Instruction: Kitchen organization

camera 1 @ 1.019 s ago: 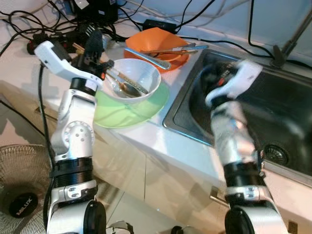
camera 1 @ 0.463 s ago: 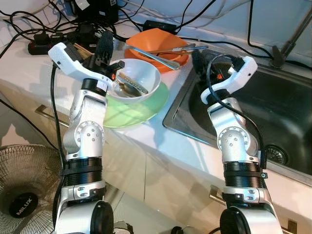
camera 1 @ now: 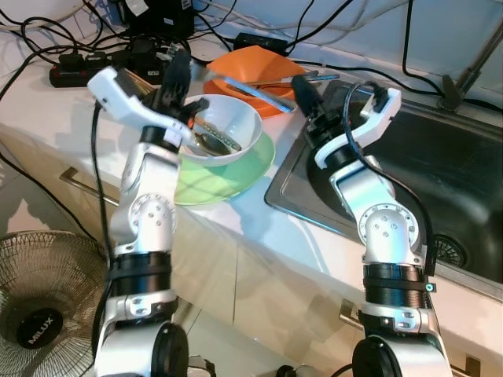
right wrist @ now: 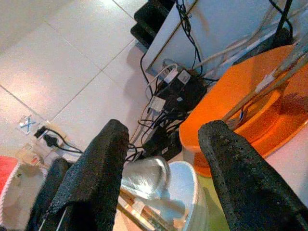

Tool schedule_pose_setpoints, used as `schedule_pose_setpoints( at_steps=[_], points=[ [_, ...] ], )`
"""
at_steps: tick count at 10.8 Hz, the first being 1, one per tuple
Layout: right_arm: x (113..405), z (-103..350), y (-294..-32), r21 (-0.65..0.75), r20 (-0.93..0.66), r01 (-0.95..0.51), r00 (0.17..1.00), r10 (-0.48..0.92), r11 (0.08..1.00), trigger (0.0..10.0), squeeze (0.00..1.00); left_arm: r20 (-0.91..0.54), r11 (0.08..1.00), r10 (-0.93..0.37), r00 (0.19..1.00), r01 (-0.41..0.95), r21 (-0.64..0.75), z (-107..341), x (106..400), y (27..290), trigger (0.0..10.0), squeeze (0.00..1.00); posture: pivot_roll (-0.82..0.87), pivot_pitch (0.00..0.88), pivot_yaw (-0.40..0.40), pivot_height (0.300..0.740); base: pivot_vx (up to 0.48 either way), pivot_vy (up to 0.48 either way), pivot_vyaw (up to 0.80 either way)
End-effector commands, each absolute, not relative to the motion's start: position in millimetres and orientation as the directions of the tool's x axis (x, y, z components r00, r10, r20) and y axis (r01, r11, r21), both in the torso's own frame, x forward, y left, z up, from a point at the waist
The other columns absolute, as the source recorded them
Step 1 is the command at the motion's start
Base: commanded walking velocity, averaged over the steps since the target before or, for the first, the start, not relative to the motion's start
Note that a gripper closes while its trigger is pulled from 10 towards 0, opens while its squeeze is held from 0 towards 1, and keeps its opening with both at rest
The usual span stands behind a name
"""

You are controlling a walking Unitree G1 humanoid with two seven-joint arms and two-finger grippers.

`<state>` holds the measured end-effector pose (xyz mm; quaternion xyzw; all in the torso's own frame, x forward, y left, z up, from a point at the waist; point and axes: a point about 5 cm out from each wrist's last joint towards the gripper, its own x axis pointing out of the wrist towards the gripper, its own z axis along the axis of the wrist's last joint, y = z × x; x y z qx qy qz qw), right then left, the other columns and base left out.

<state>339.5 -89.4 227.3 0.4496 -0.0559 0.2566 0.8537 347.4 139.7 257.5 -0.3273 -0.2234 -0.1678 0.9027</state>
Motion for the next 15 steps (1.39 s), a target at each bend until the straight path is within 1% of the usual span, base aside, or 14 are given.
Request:
schedule_pose_setpoints(
  at_steps=[1, 5, 8, 9, 10, 13, 14, 15],
  points=[
    [335, 226, -85, 0.748, 0.326, -0.498, 0.852, 0.410, 0.439, 10.0, 0.00, 0.529, 0.718, -0.179, 0.829, 0.478, -0.506, 263, 348, 131, 10.0, 0.00, 0.09, 0.071, -0.045, 0.740, 0.000, 0.000, 0.00],
    [333, 231, -84, 0.759, 0.341, -0.510, 0.841, 0.421, 0.404, 10.0, 0.00, 0.527, 0.708, -0.198, 0.826, 0.492, -0.506, 263, 350, 124, 10.0, 0.00, 0.08, 0.080, -0.044, 0.740, 0.000, 0.000, 0.00],
    [332, 233, -84, 0.788, 0.357, -0.505, 0.841, 0.406, 0.352, 10.0, 0.00, 0.523, 0.707, -0.203, 0.828, 0.494, -0.507, 262, 350, 122, 10.0, 0.00, 0.09, 0.086, -0.043, 0.740, 0.000, 0.000, 0.00],
    [332, 234, -83, 0.792, 0.365, -0.508, 0.838, 0.406, 0.338, 6.4, 0.00, 0.522, 0.707, -0.204, 0.828, 0.493, -0.507, 262, 350, 122, 10.0, 0.00, 0.09, 0.089, -0.042, 0.740, 0.000, 0.000, 0.00],
    [331, 236, -83, 0.796, 0.387, -0.523, 0.827, 0.408, 0.306, 0.0, 0.00, 0.520, 0.706, -0.203, 0.830, 0.492, -0.509, 262, 350, 123, 10.0, 0.00, 0.09, 0.091, -0.040, 0.740, 0.000, 0.000, 0.00],
    [324, 243, -78, 0.784, 0.442, -0.574, 0.784, 0.437, 0.236, 0.0, 0.00, 0.521, 0.693, -0.212, 0.827, 0.503, -0.516, 262, 350, 118, 10.0, 0.00, 0.09, 0.092, -0.037, 0.740, 0.000, 0.000, 0.00],
    [320, 246, -75, 0.767, 0.465, -0.603, 0.757, 0.459, 0.218, 0.0, 0.00, 0.523, 0.687, -0.215, 0.825, 0.508, -0.520, 263, 350, 116, 10.0, 0.00, 0.09, 0.093, -0.038, 0.740, 0.000, 0.000, 0.00],
    [320, 246, -74, 0.762, 0.468, -0.611, 0.749, 0.468, 0.216, 1.3, 0.00, 0.524, 0.685, -0.215, 0.824, 0.510, -0.521, 263, 351, 115, 10.0, 0.00, 0.09, 0.093, -0.039, 0.740, 0.000, 0.000, 0.00]
  ],
)
